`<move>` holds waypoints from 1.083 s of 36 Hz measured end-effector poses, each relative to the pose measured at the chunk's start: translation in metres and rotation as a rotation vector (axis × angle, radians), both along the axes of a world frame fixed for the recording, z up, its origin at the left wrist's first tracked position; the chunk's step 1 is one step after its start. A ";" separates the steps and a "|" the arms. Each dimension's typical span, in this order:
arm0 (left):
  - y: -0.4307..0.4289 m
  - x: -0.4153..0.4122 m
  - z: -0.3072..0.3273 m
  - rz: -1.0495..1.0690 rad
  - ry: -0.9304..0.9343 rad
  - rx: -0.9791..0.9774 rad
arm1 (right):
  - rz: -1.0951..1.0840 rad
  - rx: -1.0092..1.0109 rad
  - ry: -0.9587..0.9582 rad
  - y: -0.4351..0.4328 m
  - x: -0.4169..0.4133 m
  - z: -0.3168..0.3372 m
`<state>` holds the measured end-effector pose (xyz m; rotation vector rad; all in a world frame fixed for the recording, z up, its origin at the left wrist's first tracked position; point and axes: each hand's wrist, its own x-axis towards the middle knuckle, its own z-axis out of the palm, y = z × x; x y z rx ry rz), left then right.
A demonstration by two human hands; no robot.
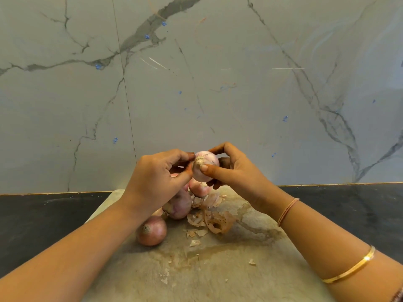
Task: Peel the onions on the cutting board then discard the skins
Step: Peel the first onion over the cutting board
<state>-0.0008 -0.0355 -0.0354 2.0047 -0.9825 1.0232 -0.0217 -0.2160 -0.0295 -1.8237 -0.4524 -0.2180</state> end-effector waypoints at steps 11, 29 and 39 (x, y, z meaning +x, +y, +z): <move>-0.001 0.001 0.000 0.138 -0.107 0.113 | -0.030 -0.050 -0.040 0.003 0.000 -0.001; -0.007 0.001 0.001 0.137 0.314 -0.292 | 0.070 0.063 0.058 0.001 0.000 -0.001; 0.004 0.014 0.002 0.185 0.442 -0.346 | 0.156 0.151 0.075 -0.002 0.000 0.000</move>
